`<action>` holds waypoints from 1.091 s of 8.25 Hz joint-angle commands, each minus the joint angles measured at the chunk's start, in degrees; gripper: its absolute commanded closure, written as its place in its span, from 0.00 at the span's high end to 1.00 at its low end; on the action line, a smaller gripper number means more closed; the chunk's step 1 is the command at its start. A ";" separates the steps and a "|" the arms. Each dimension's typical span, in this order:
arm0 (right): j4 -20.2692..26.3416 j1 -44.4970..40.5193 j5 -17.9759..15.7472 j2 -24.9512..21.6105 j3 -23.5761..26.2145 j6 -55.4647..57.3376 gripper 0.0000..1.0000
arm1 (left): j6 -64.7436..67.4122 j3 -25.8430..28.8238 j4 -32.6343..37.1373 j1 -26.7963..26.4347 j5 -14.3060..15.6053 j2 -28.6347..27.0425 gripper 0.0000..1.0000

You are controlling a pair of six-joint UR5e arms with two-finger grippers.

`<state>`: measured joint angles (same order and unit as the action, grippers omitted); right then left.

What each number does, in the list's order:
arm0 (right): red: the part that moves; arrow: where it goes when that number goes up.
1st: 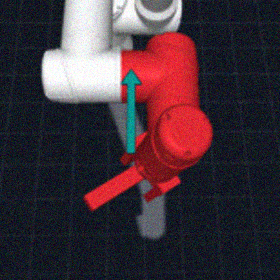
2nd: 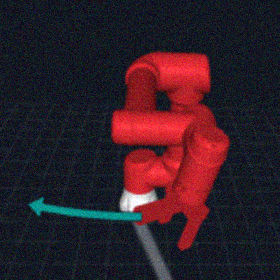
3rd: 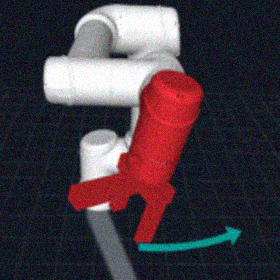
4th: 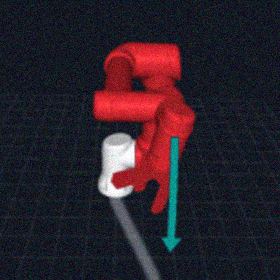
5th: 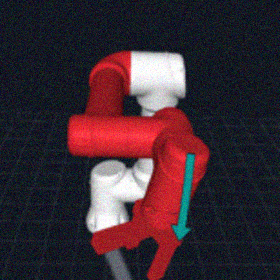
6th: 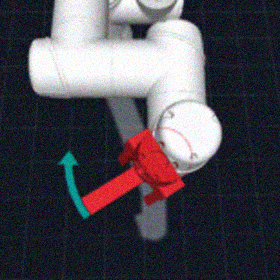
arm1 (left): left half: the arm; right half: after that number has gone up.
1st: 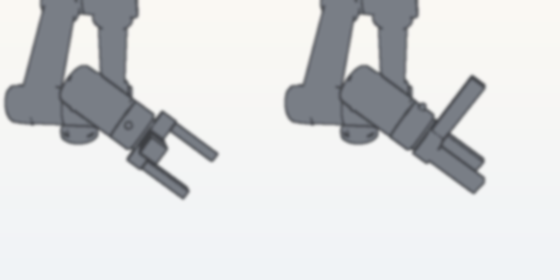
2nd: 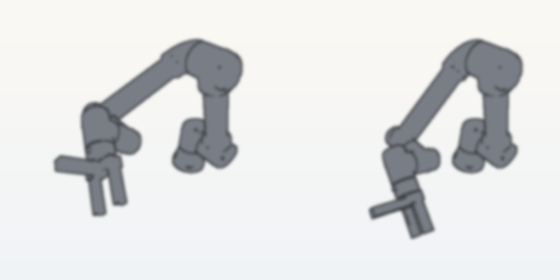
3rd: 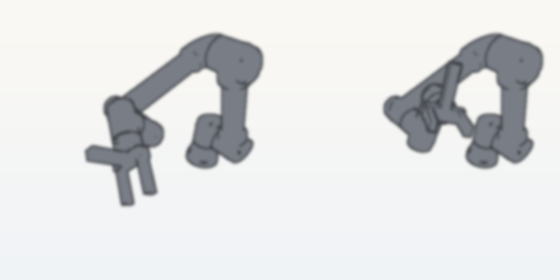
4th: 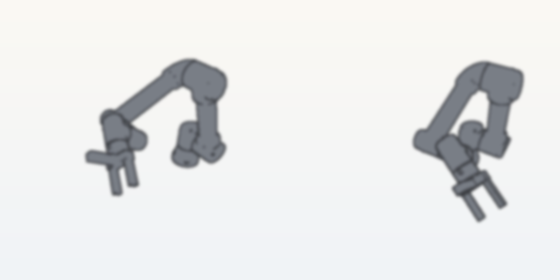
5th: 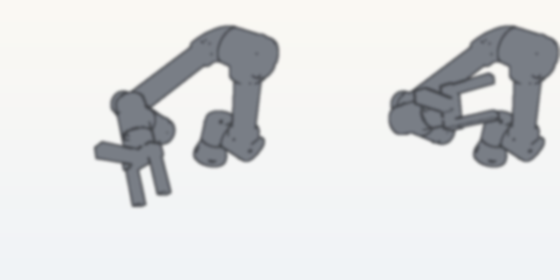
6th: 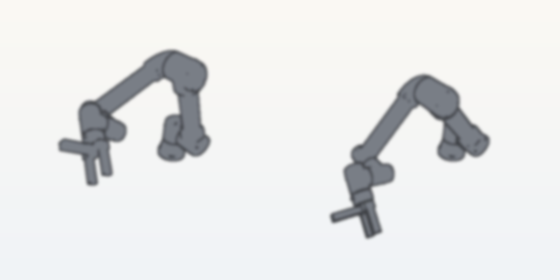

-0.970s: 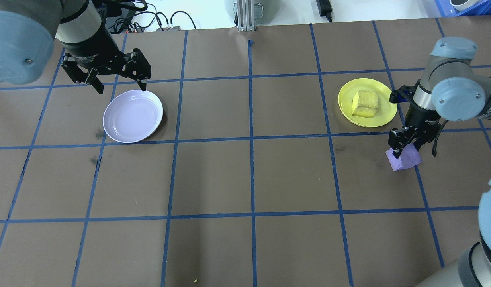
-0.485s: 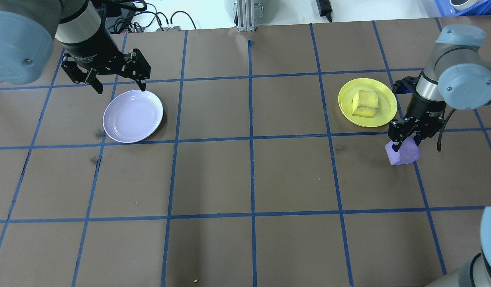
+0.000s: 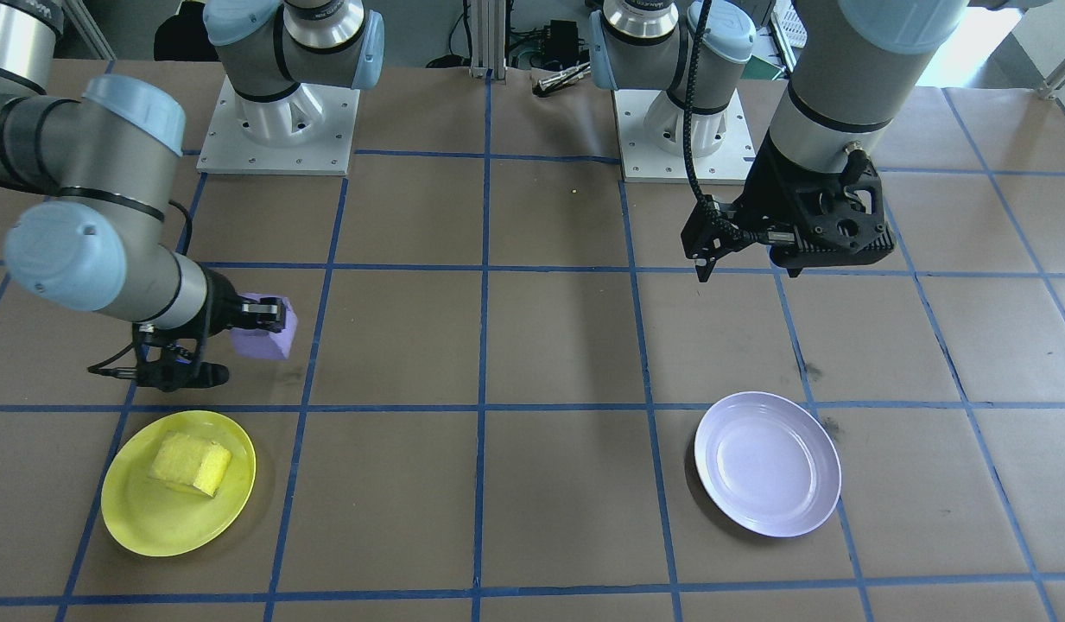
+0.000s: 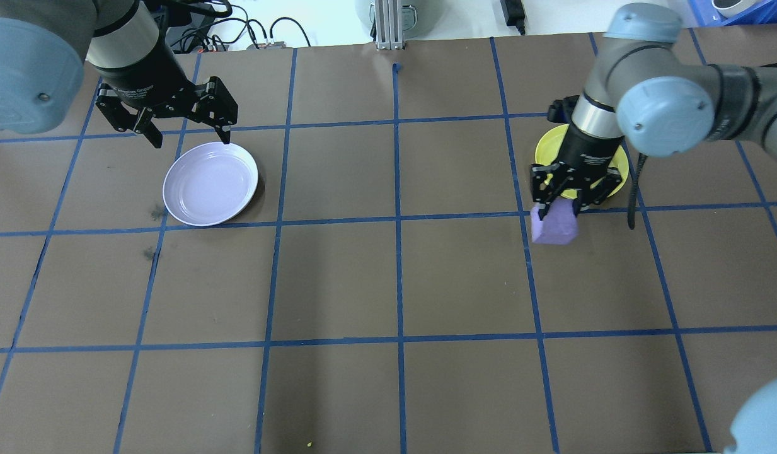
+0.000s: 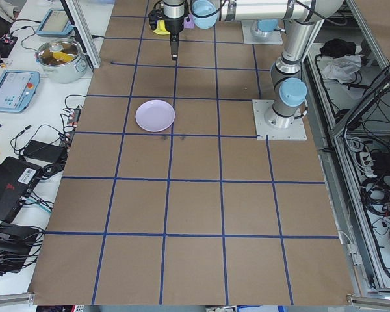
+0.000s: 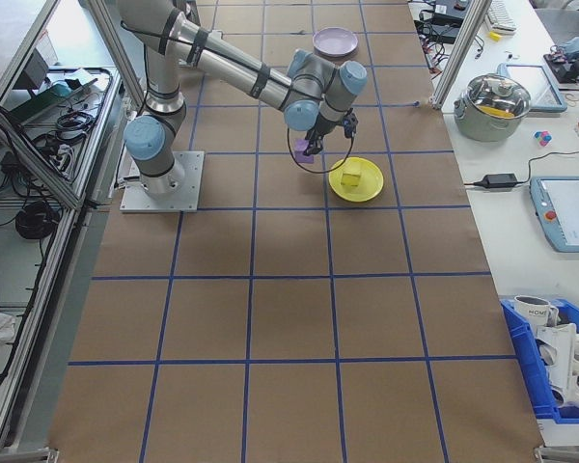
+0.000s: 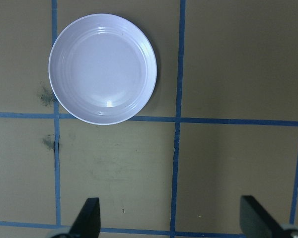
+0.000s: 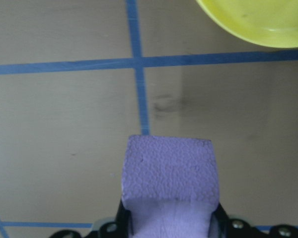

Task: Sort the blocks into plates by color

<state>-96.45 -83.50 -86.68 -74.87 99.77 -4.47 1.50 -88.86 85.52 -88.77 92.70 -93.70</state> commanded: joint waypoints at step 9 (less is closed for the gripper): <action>-23.53 -32.25 11.97 10.71 -4.50 42.96 1.00 | 0.00 -0.26 0.00 0.09 -0.15 0.01 1.00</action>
<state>-119.19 -114.59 -74.75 -64.60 95.00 36.04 1.49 -89.08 85.60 -88.70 92.53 -93.69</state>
